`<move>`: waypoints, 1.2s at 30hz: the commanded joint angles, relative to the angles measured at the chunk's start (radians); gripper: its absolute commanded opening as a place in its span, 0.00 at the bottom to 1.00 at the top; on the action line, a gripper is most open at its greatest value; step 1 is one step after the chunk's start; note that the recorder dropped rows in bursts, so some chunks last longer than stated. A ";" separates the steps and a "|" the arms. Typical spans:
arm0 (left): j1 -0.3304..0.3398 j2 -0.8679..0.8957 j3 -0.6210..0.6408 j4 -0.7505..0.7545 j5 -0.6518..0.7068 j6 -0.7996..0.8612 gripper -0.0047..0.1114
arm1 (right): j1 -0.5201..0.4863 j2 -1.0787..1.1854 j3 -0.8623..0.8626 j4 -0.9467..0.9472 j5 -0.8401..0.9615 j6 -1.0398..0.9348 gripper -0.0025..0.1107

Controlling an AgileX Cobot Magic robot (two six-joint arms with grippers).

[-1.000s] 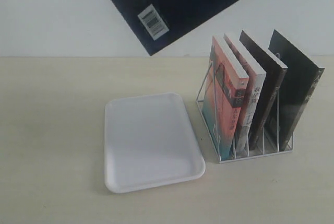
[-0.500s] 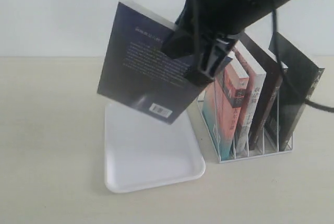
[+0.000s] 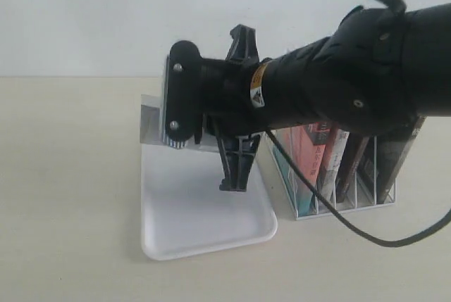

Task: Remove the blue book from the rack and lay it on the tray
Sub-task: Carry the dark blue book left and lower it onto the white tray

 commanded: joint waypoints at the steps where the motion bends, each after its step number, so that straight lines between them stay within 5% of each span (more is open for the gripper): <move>1: 0.002 -0.003 -0.001 -0.012 -0.004 0.000 0.08 | 0.002 0.017 0.000 -0.059 -0.096 -0.001 0.02; 17: 0.002 -0.003 -0.001 -0.012 -0.004 0.000 0.08 | 0.002 0.062 -0.022 -0.418 -0.042 0.010 0.02; 28: 0.002 -0.003 -0.001 -0.012 -0.004 0.000 0.08 | 0.002 0.158 -0.033 -0.755 -0.006 0.414 0.02; 36: 0.002 -0.003 -0.001 -0.012 -0.004 0.000 0.08 | 0.002 0.179 -0.033 -0.758 -0.031 0.473 0.02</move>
